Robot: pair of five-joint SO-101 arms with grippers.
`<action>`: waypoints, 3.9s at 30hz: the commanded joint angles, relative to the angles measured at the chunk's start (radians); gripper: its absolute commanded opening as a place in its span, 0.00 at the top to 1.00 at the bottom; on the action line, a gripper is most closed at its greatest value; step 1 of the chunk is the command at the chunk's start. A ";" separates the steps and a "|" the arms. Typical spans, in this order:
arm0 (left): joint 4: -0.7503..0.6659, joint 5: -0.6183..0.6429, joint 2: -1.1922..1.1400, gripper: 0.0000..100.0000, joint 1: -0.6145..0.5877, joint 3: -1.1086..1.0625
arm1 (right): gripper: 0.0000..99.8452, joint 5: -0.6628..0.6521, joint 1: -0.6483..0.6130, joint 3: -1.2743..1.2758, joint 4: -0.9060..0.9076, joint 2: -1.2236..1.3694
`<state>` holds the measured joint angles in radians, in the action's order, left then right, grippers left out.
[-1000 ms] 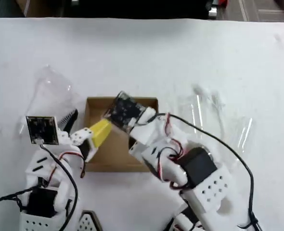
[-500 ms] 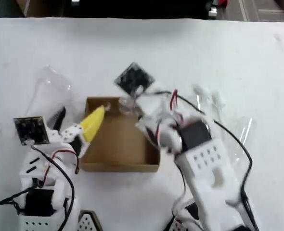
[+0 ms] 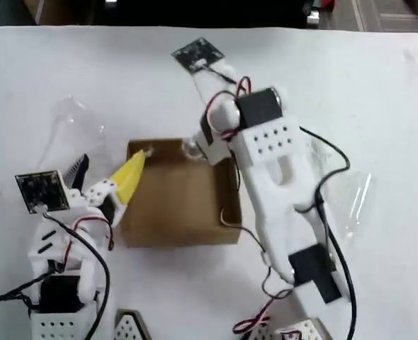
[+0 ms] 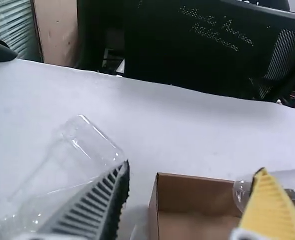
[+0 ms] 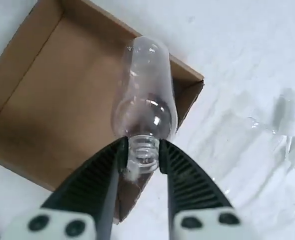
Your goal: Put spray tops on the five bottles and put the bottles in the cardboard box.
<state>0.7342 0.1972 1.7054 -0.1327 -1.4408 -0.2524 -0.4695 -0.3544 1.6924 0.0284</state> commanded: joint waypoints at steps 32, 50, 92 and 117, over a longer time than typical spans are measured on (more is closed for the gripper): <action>-0.032 -0.008 0.010 0.65 -0.005 -0.006 | 0.98 0.005 0.007 0.109 0.027 -0.143; -0.032 -0.009 0.010 0.65 -0.001 -0.006 | 0.98 0.006 0.079 -0.146 0.025 0.222; -0.032 -0.009 0.010 0.65 -0.002 -0.008 | 0.79 0.052 0.447 -0.356 0.028 -0.211; -0.034 -0.068 0.010 0.65 -0.001 -0.006 | 0.79 -0.209 0.680 -0.222 -0.323 0.521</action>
<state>0.7296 0.1389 1.7054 -0.1327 -1.4576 -0.4534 0.2654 -0.5754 1.4454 0.5040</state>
